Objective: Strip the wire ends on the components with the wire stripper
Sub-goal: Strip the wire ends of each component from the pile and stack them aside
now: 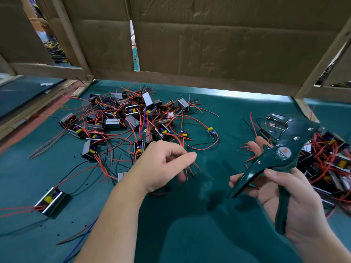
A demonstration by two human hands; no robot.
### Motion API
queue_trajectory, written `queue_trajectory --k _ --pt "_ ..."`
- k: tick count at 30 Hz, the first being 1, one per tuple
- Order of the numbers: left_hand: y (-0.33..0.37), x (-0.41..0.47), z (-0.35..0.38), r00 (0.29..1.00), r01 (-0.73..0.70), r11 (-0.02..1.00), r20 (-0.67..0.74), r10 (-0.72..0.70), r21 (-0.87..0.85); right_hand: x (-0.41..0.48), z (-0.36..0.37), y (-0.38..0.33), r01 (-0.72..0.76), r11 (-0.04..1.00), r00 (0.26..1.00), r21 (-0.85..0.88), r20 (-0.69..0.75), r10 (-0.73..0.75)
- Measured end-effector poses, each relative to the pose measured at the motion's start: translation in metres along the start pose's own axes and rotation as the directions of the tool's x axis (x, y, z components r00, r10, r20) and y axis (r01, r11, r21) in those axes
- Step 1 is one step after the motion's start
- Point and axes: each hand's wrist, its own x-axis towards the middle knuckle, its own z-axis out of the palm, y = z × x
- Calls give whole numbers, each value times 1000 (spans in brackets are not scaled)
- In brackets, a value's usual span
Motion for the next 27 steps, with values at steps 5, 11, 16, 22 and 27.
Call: queue_trajectory --k 5,11,16,22,27 --pt "-2 3 -9 955 -69 968 -295 -6 -243 0 0 0 -11 1000 1000 20 -3 11" --pt "-25 11 -10 929 221 832 -369 -21 508 1 0 0 -40 999 999 24 -12 40" --pt "-23 17 1 910 253 715 -411 53 652 0 0 2 -58 998 998 29 -22 58" --pt "-20 19 8 928 230 706 -369 48 670 0 1 3 -64 998 998 22 -16 65" --pt "-18 20 8 892 189 745 -430 143 640 -1 1 4 -65 998 998 25 -17 65"
